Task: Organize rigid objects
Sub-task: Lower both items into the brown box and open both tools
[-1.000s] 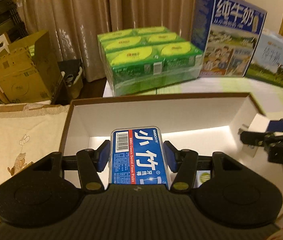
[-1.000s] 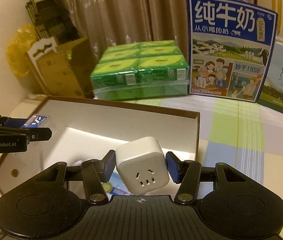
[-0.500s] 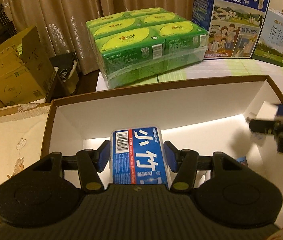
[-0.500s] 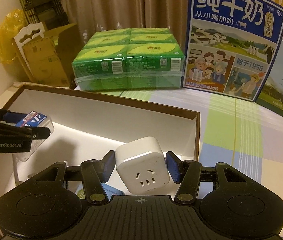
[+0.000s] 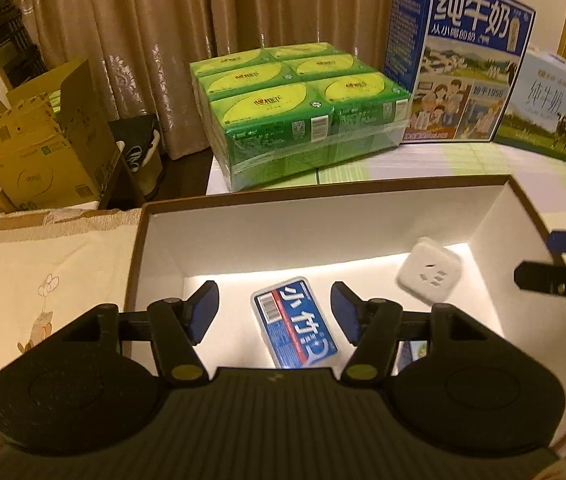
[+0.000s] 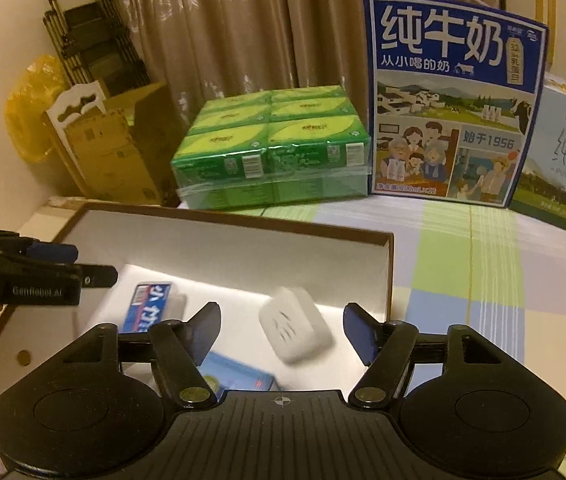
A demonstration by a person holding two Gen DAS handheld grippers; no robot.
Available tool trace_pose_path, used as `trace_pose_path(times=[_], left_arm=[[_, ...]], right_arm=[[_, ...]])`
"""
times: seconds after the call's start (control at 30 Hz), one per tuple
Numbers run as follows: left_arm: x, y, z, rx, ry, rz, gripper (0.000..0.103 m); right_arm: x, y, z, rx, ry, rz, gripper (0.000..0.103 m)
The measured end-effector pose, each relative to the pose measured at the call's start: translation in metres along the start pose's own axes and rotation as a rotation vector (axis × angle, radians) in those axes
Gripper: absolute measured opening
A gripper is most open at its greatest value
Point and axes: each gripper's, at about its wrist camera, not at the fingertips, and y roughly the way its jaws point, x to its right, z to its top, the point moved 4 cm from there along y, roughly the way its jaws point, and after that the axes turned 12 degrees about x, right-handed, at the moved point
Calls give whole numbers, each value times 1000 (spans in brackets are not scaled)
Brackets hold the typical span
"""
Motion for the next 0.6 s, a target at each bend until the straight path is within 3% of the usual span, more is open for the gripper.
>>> trace_pose_path(times=[0.6], left_arm=[[25,-100,-19,65,-36,-41,58]], right_arm=[[-14,-79,-20,39,64,27,72]])
